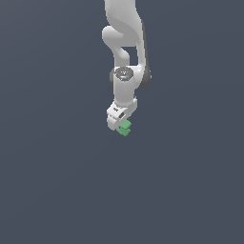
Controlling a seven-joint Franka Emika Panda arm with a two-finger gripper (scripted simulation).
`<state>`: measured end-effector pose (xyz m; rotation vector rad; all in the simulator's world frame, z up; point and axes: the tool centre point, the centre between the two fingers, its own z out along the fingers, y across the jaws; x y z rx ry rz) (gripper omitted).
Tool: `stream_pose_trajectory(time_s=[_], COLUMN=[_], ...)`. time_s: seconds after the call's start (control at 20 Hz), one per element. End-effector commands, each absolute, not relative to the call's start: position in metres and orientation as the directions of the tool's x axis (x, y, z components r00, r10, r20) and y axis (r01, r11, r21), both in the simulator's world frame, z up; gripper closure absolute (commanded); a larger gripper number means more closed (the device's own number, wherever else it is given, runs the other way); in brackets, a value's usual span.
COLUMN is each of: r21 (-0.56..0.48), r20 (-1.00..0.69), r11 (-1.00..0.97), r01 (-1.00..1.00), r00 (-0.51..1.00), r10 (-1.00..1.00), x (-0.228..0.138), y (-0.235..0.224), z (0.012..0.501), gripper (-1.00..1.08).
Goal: Pick up the object and move it to a goal position.
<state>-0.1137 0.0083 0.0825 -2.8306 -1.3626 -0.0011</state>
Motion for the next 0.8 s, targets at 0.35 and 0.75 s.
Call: stream_pose_trajectory(time_s=[0.35, 0.75], r21=[0.000, 0.000], r20=[0.000, 0.000], r11=[-0.622, -0.622], r01=[0.783, 0.783], r00=[0.622, 0.622], r10=[0.783, 0.783], x=[-0.114, -0.114], y=[0.008, 0.008], z=[0.054, 0.054], gripper=[-0.92, 1.08])
